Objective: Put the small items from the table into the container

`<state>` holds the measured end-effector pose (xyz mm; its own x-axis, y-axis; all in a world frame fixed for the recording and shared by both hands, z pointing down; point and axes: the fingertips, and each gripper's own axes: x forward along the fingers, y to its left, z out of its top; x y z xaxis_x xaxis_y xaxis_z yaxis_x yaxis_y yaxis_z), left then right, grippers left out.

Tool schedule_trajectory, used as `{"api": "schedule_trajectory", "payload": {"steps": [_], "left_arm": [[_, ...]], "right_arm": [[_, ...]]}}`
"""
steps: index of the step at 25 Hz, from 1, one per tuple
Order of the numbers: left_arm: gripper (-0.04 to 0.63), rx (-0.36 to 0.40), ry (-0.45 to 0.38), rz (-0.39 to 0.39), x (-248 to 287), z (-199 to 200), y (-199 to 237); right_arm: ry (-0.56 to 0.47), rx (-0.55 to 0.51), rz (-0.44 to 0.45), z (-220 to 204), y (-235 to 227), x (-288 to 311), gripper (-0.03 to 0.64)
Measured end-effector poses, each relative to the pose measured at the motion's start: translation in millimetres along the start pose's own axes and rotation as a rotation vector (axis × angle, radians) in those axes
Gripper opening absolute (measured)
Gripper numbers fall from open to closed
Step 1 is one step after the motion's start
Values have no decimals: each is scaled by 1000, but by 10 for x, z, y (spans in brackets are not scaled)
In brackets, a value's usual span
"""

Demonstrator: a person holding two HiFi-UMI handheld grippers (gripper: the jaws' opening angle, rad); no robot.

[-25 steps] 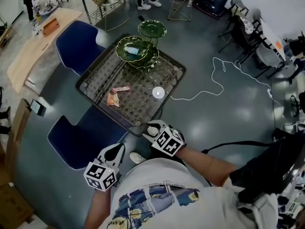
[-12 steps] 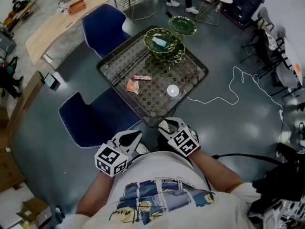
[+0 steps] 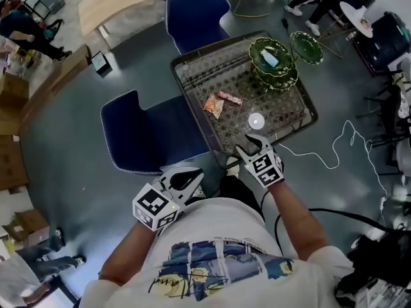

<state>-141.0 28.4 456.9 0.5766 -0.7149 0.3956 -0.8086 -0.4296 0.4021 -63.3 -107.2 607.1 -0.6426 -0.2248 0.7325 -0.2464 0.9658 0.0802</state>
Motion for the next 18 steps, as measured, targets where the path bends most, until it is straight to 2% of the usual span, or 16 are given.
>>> {"api": "schedule_trajectory", "payload": {"steps": [6, 10, 18], "left_arm": [[8, -79, -16, 143, 29, 45, 262], [8, -135, -40, 233, 144, 106, 375], [8, -238, -43, 347, 413, 149, 416]], "right_arm": [[19, -81, 28, 36, -708, 748, 178], [68, -121, 62, -50, -1062, 1294, 179], [151, -171, 126, -214, -1500, 2182, 179]]}}
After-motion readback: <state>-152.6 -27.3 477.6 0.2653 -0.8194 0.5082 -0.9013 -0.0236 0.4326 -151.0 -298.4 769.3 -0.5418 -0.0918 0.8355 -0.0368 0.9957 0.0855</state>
